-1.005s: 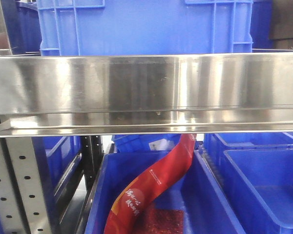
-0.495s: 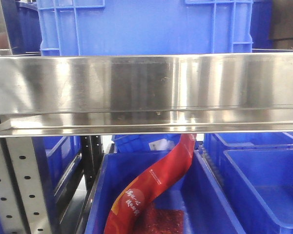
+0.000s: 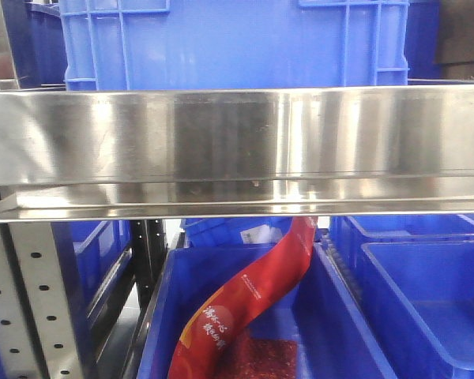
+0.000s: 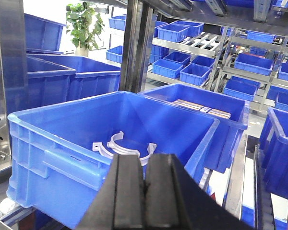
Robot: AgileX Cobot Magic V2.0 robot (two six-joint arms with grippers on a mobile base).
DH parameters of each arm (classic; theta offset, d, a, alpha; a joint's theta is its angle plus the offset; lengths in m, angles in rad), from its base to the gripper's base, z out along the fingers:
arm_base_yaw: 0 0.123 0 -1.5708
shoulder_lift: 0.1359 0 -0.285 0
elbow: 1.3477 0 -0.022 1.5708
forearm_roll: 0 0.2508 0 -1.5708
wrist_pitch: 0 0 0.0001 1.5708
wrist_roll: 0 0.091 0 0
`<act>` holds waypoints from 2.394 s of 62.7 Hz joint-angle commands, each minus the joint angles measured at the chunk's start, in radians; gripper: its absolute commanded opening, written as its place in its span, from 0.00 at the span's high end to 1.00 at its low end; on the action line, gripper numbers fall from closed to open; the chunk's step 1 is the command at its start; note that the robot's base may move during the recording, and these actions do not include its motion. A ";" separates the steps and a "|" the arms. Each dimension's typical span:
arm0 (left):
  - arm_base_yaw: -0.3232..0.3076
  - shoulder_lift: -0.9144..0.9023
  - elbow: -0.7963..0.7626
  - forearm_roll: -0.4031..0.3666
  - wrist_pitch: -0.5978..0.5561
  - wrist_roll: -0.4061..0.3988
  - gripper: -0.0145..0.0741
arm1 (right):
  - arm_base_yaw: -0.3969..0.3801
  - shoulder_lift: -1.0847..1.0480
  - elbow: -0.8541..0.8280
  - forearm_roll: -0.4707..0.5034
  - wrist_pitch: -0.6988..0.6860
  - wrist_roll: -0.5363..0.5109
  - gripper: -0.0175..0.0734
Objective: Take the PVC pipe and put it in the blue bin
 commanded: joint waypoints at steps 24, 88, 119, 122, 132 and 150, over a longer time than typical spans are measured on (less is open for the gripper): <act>0.002 -0.123 0.227 -0.011 -0.204 -0.009 0.96 | -0.004 -0.005 0.000 -0.009 -0.023 -0.003 0.98; 0.140 -0.299 0.667 -0.121 -0.477 -0.009 0.96 | -0.004 -0.005 0.000 -0.009 -0.025 -0.003 0.98; 0.140 -0.299 0.735 -0.139 -0.571 -0.009 0.96 | -0.004 -0.005 0.000 -0.009 -0.025 -0.003 0.98; 0.140 -0.299 0.735 -0.139 -0.571 -0.009 0.96 | -0.004 -0.005 0.000 -0.009 -0.025 -0.003 0.98; 0.140 -0.299 0.735 -0.141 -0.563 -0.009 0.96 | -0.004 -0.005 0.000 -0.009 -0.025 -0.003 0.98; 0.140 -0.299 0.735 -0.148 -0.555 -0.009 0.96 | -0.004 -0.005 0.000 -0.009 -0.025 -0.003 0.98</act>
